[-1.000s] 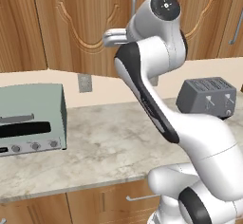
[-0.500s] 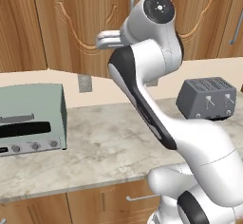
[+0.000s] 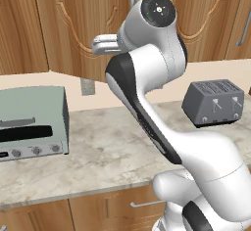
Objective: Move the bowls from the cabinet to the plates on the dining table.
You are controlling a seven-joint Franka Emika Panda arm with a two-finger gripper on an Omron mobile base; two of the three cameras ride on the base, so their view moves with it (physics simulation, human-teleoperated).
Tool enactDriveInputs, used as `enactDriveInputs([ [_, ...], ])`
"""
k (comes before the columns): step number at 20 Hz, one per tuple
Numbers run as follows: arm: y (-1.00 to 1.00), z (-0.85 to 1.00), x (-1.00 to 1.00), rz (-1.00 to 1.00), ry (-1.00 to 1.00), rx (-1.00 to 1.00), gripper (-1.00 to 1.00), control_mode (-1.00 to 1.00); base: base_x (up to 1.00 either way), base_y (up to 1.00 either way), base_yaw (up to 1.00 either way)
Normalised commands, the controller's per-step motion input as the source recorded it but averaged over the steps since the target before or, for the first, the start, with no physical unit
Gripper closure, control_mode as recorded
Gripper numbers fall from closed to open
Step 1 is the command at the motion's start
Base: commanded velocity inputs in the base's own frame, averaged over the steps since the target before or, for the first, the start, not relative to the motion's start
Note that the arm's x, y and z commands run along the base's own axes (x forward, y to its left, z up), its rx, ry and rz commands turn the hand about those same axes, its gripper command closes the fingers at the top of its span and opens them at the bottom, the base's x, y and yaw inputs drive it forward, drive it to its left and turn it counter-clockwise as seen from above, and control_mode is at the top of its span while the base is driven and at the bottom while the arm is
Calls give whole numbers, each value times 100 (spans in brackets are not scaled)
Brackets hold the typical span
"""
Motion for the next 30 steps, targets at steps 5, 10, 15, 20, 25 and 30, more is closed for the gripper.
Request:
enactDriveInputs([
  [5,40,0,-53,0,4,0,100,-100,0,0,0],
  [10,37,0,-47,2,4,0,100,-100,0,0,0],
  [15,10,0,-12,2,4,0,100,-100,0,0,0],
  [20,0,0,0,0,1,0,-100,-100,0,0,0],
  [25,-1,5,-51,0,0,2,-100,-100,0,0,0],
  [30,-17,20,-100,0,0,7,-100,-100,0,0,0],
])
